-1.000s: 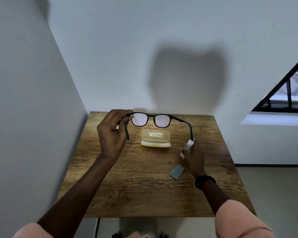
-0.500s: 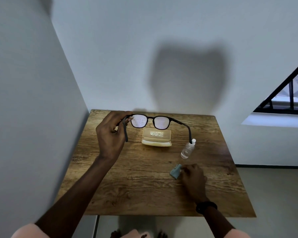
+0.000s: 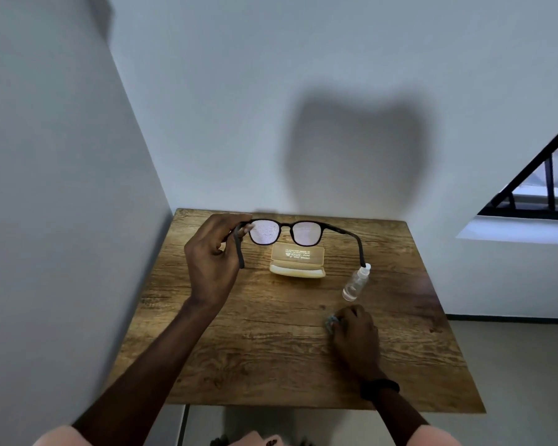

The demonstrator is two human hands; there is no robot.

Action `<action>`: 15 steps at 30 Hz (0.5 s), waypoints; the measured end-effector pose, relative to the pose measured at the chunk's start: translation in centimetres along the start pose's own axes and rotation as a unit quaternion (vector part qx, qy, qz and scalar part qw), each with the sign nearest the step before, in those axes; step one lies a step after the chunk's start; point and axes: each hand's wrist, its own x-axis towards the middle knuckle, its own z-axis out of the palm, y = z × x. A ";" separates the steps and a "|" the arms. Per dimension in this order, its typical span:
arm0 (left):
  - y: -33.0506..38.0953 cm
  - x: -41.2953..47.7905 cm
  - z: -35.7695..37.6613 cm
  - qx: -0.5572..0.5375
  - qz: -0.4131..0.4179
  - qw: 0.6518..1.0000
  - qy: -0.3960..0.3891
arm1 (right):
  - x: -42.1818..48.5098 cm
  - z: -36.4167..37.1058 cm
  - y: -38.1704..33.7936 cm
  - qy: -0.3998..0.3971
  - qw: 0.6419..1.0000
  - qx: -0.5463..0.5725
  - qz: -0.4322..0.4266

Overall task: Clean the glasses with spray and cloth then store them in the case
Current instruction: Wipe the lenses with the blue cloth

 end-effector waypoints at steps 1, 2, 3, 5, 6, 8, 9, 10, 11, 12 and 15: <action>0.0 0.0 -0.1 -0.005 0.000 1.000 0.000 | 0.0 -0.4 -0.6 0.011 0.999 0.044 0.002; 0.0 0.0 -0.1 -0.010 -0.001 1.000 0.000 | -0.1 -1.1 -1.4 0.023 0.996 0.091 0.005; 0.0 0.0 -0.2 -0.014 -0.004 1.000 0.002 | -0.2 -1.9 -2.4 0.036 0.990 0.137 0.007; 0.0 0.0 -0.2 -0.018 -0.009 1.000 0.007 | -0.6 -3.9 -4.8 0.056 0.973 0.224 0.014; 0.1 -0.1 -0.2 -0.020 -0.011 1.000 0.008 | -0.8 -4.9 -6.1 0.058 0.960 0.273 0.025; 0.3 -0.2 -0.1 -0.026 -0.010 1.000 0.007 | -1.2 -7.0 -8.6 0.041 0.916 0.394 0.058; 0.5 -0.3 0.0 -0.030 -0.009 0.999 0.006 | -1.4 -8.1 -9.8 0.024 0.885 0.458 0.077; 0.7 -0.3 0.1 -0.034 -0.009 0.999 0.004 | -1.6 -9.1 -11.0 0.005 0.852 0.515 0.094; 0.8 -0.4 0.1 -0.036 -0.011 0.999 0.002 | -1.8 -9.9 -12.0 -0.014 0.822 0.560 0.106; 0.8 -0.5 0.2 -0.036 -0.011 0.999 -0.001 | -2.1 -10.8 -13.0 -0.028 0.804 0.584 0.112; 0.8 -0.8 0.3 -0.027 -0.009 1.000 -0.004 | -3.0 -12.6 -15.6 -0.028 0.816 0.572 0.072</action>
